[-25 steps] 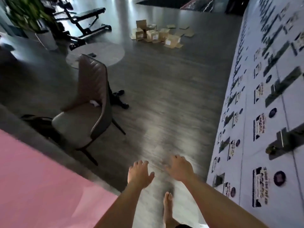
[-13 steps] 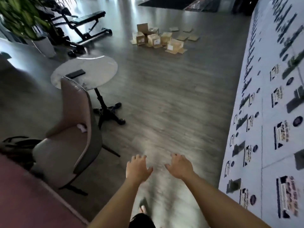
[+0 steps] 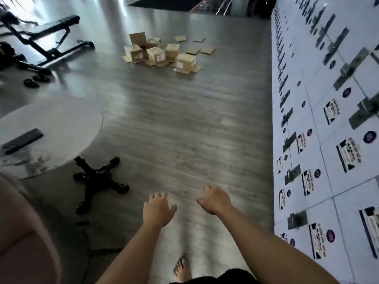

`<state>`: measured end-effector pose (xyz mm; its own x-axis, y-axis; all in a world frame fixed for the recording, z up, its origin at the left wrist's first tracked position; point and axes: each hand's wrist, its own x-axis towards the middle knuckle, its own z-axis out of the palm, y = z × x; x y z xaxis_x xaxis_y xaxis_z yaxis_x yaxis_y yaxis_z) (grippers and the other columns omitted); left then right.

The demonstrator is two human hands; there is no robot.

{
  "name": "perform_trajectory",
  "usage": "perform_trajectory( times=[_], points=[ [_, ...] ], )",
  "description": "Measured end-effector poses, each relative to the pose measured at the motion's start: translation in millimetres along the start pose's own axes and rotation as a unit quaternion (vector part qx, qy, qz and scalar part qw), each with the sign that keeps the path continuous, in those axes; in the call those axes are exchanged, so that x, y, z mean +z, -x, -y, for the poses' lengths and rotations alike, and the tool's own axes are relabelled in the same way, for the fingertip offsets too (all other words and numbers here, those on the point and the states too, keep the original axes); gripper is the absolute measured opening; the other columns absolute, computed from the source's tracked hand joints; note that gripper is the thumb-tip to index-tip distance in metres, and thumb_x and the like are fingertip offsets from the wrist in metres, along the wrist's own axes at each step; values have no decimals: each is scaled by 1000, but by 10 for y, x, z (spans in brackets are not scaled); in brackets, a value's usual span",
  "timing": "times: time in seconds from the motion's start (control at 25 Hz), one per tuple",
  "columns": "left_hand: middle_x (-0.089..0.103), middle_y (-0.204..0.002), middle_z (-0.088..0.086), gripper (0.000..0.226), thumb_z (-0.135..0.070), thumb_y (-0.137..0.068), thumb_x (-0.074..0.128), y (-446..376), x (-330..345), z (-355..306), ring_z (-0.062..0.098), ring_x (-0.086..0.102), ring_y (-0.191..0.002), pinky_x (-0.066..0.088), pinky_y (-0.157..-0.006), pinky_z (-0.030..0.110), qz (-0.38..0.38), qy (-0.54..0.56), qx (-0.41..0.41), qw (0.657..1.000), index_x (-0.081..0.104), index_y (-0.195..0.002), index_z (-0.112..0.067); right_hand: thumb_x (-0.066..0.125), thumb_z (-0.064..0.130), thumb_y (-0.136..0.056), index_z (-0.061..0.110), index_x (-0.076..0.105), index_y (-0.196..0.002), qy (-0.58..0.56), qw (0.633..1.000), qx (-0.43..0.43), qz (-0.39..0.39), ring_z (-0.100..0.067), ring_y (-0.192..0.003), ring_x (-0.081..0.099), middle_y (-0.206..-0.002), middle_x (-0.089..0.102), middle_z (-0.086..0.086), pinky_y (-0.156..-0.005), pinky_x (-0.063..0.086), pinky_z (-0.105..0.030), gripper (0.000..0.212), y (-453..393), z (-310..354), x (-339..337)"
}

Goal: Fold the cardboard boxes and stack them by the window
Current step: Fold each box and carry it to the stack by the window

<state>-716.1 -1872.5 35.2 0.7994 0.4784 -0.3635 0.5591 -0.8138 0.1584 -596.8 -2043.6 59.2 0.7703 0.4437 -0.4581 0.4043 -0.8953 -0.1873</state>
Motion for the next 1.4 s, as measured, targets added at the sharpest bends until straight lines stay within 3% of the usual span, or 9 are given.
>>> perform_trajectory(
  times=[0.32,0.52,0.88,1.16,1.4],
  points=[
    [49,-142,4,63,-58,-93,48,-2033,-727,-967,24,41,-134,38,-104,42,-1,-7,43,999,44,-143,-19,47,54,-94,13,49,-132,-8,1000,19,-16,-31,-122,54,-132,56,-12,-96,44,-40,57,-1815,-507,-917],
    [50,-141,5,60,-54,-92,52,-3130,-1282,-1430,25,43,-133,39,-104,40,-24,1,20,1000,47,-140,-19,45,56,-94,15,50,-132,36,999,2,2,-31,-117,58,-131,57,-11,-91,47,-39,56,-2978,-796,-1609],
    [54,-134,3,53,-56,-92,49,-4990,-1811,-1574,24,47,-128,41,-100,39,-20,9,-20,1000,50,-133,-22,45,54,-97,14,49,-133,33,998,-50,3,-31,-123,55,-135,55,-12,-95,46,-38,54,-5065,-631,-2670],
    [48,-142,5,61,-56,-94,49,-6965,-2428,-1750,25,41,-134,39,-104,42,26,26,10,999,43,-144,-21,48,56,-95,14,52,-129,29,999,4,35,-31,-120,57,-131,58,-12,-94,46,-38,54,-6749,-488,-3414],
    [49,-140,7,60,-54,-94,51,-8473,-3093,-2218,28,43,-132,39,-105,43,33,-4,50,998,46,-140,-17,50,53,-93,16,55,-120,19,998,49,27,-31,-115,60,-126,62,-11,-90,48,-38,46,-8076,-651,-4138]
  ],
)
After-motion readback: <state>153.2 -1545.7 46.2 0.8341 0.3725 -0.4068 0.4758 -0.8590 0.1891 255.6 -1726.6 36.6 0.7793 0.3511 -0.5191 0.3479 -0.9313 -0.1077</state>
